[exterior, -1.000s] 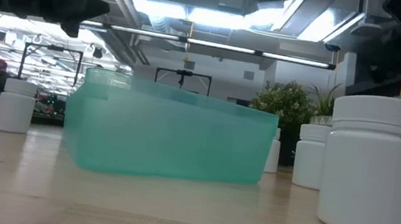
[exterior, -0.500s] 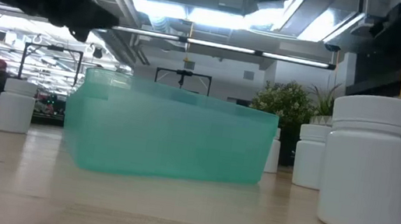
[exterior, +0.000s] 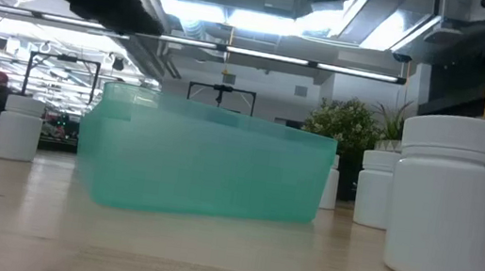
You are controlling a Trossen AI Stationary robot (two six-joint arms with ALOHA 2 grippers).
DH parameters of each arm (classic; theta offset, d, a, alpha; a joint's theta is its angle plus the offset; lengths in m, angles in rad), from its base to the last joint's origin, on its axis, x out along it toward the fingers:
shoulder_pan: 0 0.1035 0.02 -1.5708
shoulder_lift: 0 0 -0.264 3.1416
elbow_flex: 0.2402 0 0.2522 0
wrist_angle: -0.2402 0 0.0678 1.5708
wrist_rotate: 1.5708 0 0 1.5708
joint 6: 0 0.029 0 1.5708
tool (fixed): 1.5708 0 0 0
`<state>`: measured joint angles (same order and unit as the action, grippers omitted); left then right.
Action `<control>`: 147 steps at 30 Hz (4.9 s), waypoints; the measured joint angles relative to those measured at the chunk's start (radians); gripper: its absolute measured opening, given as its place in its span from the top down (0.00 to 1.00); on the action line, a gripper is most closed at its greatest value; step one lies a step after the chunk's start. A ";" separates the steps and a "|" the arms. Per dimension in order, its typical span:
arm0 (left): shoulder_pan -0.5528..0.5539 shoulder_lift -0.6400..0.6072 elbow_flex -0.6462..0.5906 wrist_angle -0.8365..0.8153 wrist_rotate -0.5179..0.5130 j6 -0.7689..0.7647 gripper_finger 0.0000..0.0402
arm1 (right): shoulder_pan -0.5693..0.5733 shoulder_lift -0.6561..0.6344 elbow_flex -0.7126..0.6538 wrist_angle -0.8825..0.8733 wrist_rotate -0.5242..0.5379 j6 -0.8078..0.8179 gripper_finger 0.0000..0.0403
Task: Pick and place pill bottles into a basket
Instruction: Put the white medicine bottle into the green bin
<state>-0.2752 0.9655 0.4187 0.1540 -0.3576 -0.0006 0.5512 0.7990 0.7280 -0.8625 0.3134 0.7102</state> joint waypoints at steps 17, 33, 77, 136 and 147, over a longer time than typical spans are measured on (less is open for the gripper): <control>-0.039 0.009 0.000 0.000 -0.080 -0.038 0.99 | 0.052 0.074 -0.001 -0.043 0.000 0.016 0.92; -0.037 0.009 0.000 0.000 -0.110 0.059 0.99 | 0.052 0.178 -0.001 0.037 0.008 0.067 0.52; -0.037 0.009 0.000 0.003 -0.207 0.075 0.99 | 0.052 0.465 -0.016 0.263 0.009 0.097 0.36; -0.037 0.008 0.001 0.007 -0.211 0.075 0.99 | 0.001 0.467 -0.076 0.379 0.060 0.124 0.36; -0.037 0.008 0.001 0.007 -0.211 0.075 0.99 | 0.003 0.467 -0.075 0.582 0.043 0.099 0.36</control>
<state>-0.3124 0.9737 0.4194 0.1612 -0.5688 0.0746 0.5545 1.2663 0.6529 -0.2803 0.3564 0.8096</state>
